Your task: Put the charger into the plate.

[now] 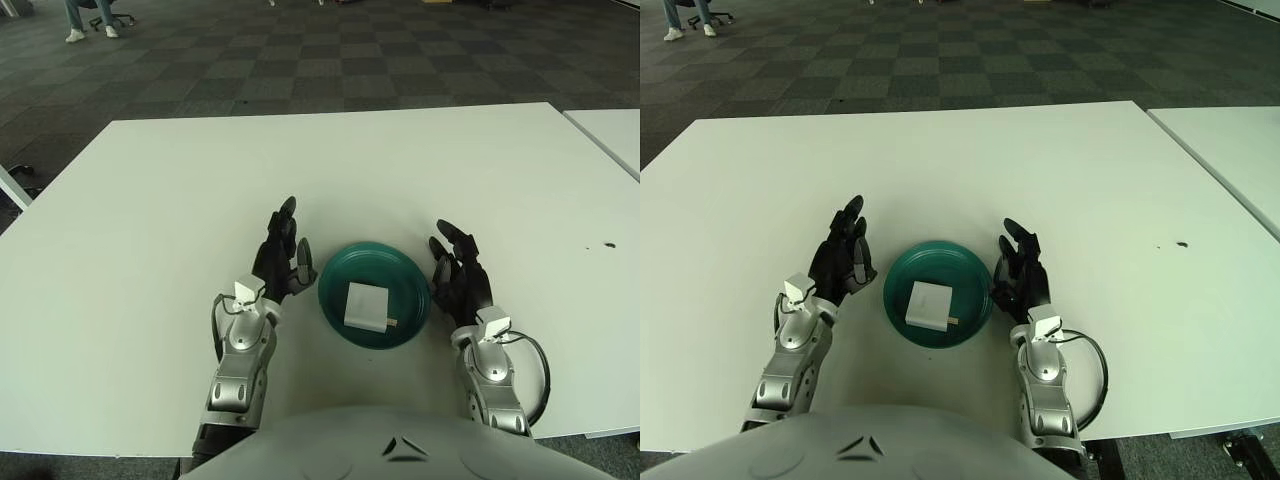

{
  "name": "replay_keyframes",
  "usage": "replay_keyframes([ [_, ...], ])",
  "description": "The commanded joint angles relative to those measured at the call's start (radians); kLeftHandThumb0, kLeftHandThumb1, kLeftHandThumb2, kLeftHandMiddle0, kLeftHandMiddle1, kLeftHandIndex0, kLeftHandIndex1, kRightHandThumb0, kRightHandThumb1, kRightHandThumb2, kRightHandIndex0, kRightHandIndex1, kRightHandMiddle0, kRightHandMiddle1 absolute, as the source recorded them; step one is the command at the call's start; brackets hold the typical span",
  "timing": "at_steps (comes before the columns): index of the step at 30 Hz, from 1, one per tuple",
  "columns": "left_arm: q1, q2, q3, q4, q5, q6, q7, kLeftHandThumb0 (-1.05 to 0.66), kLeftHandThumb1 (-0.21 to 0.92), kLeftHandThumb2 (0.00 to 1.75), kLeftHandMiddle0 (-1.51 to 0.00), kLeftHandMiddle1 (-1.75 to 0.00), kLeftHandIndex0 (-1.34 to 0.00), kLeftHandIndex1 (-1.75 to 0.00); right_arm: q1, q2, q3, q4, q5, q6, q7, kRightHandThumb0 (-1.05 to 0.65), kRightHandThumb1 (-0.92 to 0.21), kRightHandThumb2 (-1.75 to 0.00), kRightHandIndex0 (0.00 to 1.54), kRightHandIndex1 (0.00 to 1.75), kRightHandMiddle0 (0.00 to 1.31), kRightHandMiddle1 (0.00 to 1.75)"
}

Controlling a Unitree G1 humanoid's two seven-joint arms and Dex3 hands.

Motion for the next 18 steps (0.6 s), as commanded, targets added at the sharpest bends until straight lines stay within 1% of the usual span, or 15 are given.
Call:
replay_keyframes([
  [1,0.009,0.014,0.018,0.006,-0.011,0.010,0.006,-1.05,0.92,1.09,-0.06,-0.01,0.00,-0.16,0.035,0.002,-0.002,0.023,0.001,0.049,-0.003,-0.93,-0.92,-0.95,0.32,0.01,0.00,0.68],
  [9,0.051,0.038,0.029,0.017,-0.017,-0.002,-0.008,-1.04,0.92,1.11,-0.06,-0.01,0.00,-0.13,0.044,0.000,-0.004,0.010,0.007,0.058,0.000,-0.92,-0.92,-0.95,0.35,0.02,0.00,0.71],
  [14,0.095,0.035,0.008,0.008,-0.016,-0.010,-0.008,-1.05,0.92,1.12,-0.05,0.00,0.00,-0.12,0.051,0.001,-0.006,0.004,0.013,0.063,0.000,-0.91,-0.92,-0.94,0.37,0.02,0.00,0.72],
  [18,0.114,0.034,-0.002,0.000,-0.015,-0.009,-0.008,-1.05,0.92,1.12,-0.05,0.00,0.00,-0.11,0.054,0.001,-0.007,0.005,0.012,0.060,-0.001,-0.92,-0.92,-0.94,0.37,0.02,0.00,0.74],
])
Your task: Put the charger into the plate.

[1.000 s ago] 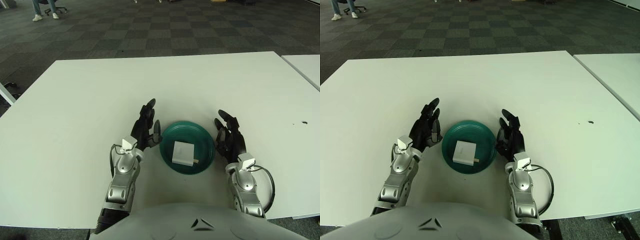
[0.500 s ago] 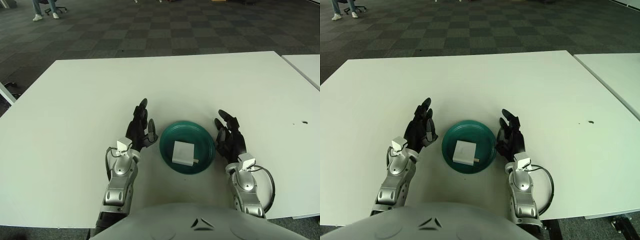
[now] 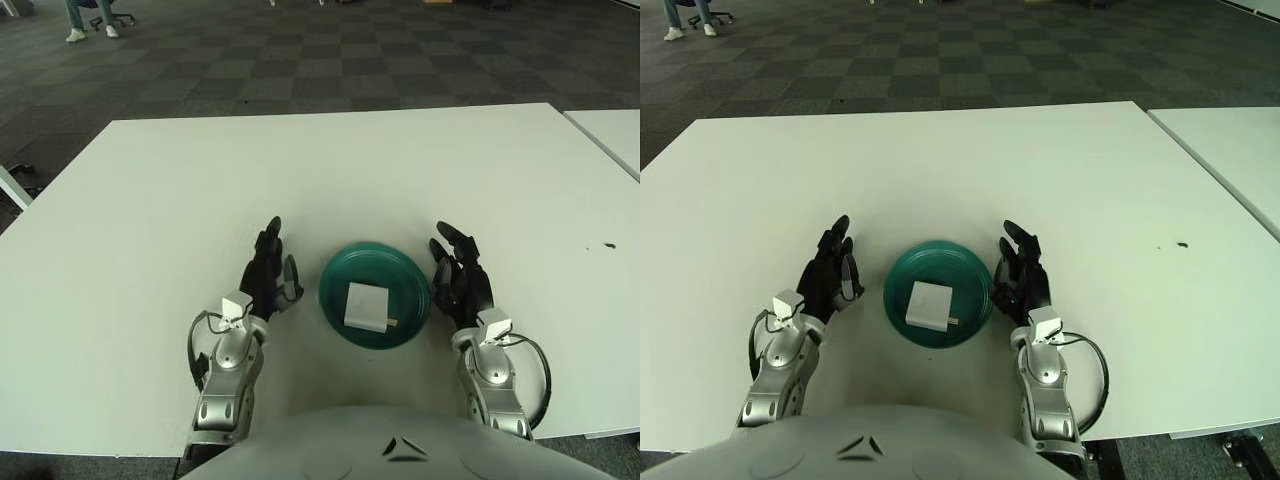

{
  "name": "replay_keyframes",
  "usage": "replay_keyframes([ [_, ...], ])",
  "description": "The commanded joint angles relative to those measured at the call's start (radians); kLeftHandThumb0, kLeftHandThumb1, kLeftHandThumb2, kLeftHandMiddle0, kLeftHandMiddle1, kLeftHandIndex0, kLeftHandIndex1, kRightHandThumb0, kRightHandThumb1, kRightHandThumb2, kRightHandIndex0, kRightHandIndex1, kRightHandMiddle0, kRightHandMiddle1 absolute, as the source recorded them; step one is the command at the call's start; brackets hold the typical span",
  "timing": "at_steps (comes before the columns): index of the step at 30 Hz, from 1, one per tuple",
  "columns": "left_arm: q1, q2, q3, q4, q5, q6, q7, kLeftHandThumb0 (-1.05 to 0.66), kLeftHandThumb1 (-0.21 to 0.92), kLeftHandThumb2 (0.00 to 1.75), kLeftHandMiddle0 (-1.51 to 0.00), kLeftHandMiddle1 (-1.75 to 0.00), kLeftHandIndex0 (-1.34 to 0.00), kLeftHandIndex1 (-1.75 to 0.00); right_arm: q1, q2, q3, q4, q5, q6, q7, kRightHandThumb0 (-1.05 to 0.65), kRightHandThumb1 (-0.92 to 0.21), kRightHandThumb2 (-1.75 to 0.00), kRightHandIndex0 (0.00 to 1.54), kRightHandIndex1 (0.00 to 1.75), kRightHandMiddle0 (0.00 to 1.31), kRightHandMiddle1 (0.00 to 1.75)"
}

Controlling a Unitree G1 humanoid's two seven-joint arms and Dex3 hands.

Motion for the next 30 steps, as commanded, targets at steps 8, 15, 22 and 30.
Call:
replay_keyframes([
  [8,0.083,-0.015,-0.025,-0.030,0.000,0.020,0.020,-1.05,0.92,1.14,-0.09,0.00,0.00,-0.20,0.040,-0.005,-0.013,0.033,0.004,0.037,-0.002,-0.92,-0.92,-0.93,0.35,0.01,0.00,0.78],
  [15,0.090,-0.036,-0.033,0.008,0.013,-0.010,0.048,-1.05,0.92,1.14,-0.12,-0.01,0.00,-0.28,0.037,-0.023,-0.018,0.040,0.014,0.026,0.019,-0.91,-0.92,-0.94,0.30,0.00,0.00,0.70],
  [22,0.103,-0.050,-0.046,0.031,0.037,-0.048,0.077,-1.05,0.92,1.10,-0.17,-0.02,0.00,-0.37,0.031,-0.039,-0.022,0.057,0.021,0.002,0.040,-0.91,-0.92,-0.95,0.24,0.00,0.00,0.59],
  [30,0.111,-0.059,-0.060,0.042,0.033,-0.058,0.101,-1.05,0.92,1.06,-0.19,-0.02,0.00,-0.40,0.030,-0.046,-0.024,0.063,0.015,-0.007,0.043,-0.91,-0.92,-0.95,0.22,0.00,0.00,0.54],
])
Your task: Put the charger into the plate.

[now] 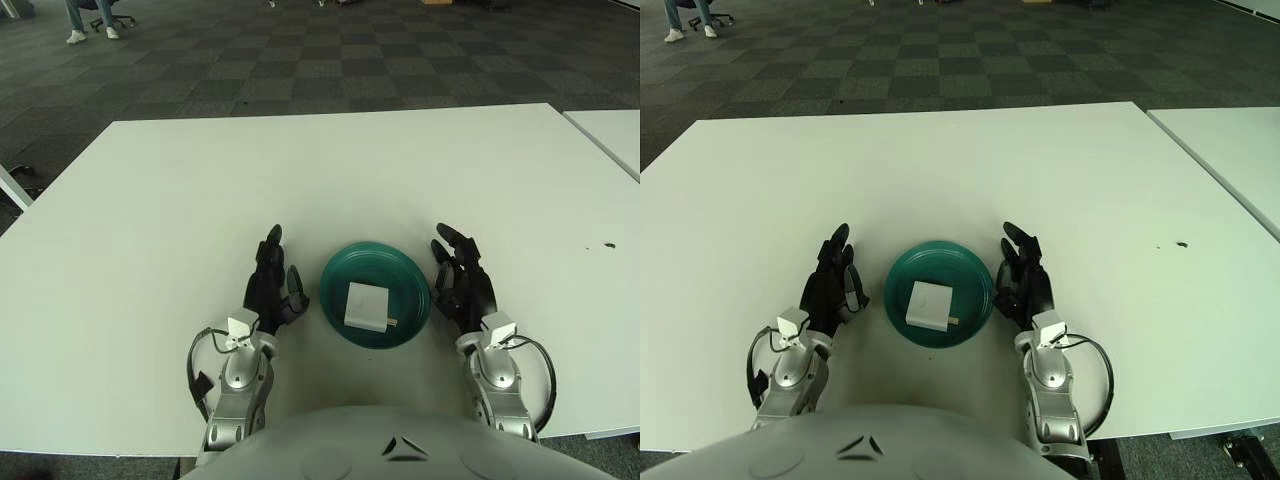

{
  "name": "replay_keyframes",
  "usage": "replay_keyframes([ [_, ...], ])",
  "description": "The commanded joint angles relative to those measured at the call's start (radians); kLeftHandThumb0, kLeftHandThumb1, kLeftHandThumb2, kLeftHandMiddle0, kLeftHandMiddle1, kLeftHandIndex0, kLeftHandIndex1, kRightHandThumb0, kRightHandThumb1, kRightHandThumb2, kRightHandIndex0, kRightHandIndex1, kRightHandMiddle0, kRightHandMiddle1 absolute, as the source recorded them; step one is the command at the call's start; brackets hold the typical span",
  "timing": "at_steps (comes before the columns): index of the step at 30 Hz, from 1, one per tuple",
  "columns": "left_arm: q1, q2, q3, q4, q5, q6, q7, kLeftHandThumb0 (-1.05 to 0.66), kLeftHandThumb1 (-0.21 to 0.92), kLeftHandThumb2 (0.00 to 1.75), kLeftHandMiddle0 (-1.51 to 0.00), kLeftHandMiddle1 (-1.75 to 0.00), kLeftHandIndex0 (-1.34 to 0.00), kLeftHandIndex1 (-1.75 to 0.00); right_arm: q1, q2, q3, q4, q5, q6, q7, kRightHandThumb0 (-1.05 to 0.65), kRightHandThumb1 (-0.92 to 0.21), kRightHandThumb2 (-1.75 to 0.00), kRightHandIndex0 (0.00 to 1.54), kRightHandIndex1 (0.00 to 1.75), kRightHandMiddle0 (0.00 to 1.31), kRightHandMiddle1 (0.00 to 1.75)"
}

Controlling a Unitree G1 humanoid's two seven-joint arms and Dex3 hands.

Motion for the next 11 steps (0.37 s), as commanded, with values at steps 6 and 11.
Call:
replay_keyframes([
  [6,0.024,-0.011,-0.018,0.072,0.000,-0.001,0.006,-1.05,0.92,1.06,-0.19,-0.01,0.00,-0.39,0.032,-0.012,-0.011,0.040,-0.004,0.043,0.001,-0.91,-0.92,-0.96,0.21,0.00,0.00,0.54],
  [11,0.020,0.010,-0.023,0.119,0.023,-0.031,0.003,-1.05,0.92,1.06,-0.21,-0.02,0.00,-0.40,0.037,-0.016,-0.011,0.042,-0.039,0.045,-0.022,-0.91,-0.92,-0.97,0.21,0.00,0.00,0.53],
])
